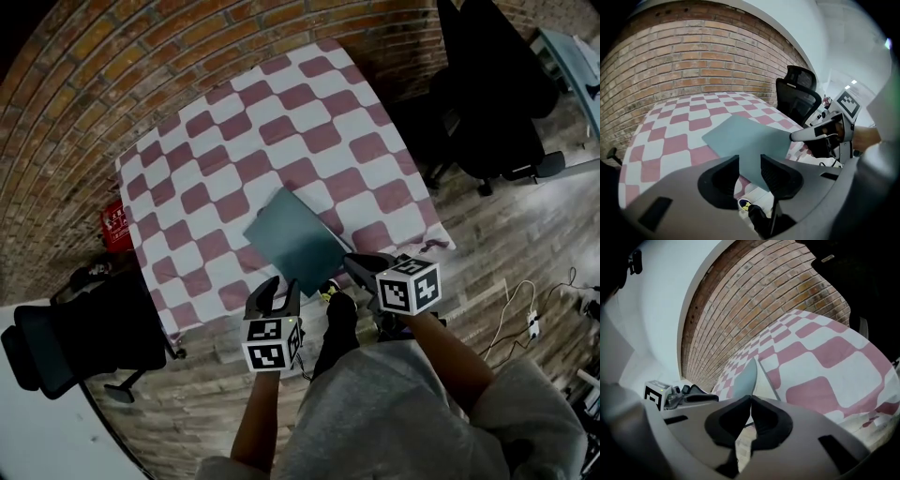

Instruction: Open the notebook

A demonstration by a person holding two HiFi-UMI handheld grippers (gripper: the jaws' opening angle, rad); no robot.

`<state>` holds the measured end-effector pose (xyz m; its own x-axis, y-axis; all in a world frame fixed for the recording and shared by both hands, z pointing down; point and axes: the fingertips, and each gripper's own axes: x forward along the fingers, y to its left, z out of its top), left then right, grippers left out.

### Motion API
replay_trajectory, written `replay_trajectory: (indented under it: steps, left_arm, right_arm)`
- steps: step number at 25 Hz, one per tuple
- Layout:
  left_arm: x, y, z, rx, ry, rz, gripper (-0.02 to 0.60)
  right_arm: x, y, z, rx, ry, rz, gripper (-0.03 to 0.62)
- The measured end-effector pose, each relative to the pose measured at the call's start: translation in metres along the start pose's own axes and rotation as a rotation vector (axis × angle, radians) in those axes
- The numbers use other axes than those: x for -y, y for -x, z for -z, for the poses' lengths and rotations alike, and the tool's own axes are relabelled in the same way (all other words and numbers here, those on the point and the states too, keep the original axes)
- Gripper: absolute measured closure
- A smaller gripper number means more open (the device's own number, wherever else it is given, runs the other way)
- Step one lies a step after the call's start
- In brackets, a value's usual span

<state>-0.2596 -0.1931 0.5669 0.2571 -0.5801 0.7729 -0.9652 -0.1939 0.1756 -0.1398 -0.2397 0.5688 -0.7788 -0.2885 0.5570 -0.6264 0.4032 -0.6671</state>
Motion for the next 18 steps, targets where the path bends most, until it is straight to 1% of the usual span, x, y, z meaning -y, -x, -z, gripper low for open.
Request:
replay_trajectory:
  steps: [8,14,18]
  left_arm:
    - [-0.021,0.027,-0.023,0.056,-0.001,-0.042,0.436]
    - [-0.017,0.046,-0.054,0.120,-0.015,-0.032,0.436]
    - [-0.015,0.057,-0.066,0.147,-0.028,-0.034,0.436]
  right_arm:
    - [-0.044,0.007,-0.004,-0.043,0.108,-0.111,0.560]
    - [-0.080,0.005,-0.002,-0.081,0.186,-0.203,0.560]
    - [-0.107,0.001,0.006,-0.116,0.232,-0.274,0.560]
